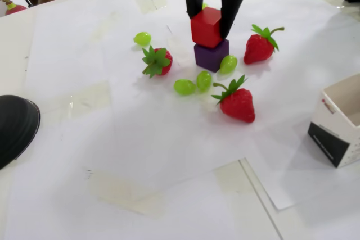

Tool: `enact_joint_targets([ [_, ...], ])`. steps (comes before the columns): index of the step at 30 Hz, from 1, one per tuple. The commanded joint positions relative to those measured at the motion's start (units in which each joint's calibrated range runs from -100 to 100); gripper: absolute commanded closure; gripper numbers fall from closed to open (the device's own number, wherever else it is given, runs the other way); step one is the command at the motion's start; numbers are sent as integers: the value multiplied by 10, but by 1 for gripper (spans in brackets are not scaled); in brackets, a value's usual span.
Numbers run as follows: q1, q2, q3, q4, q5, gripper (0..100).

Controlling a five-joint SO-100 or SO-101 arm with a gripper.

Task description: Put the purple cube on top of the red cube

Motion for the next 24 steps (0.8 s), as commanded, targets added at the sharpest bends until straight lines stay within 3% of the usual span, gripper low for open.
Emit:
enact_joint_targets([
  [1,54,-54,-14,0,23,95],
  [6,78,-21,10,3,23,85],
  [14,14,-33,37,17,-18,64],
  [24,-59,-39,27,-45,-48,65],
])
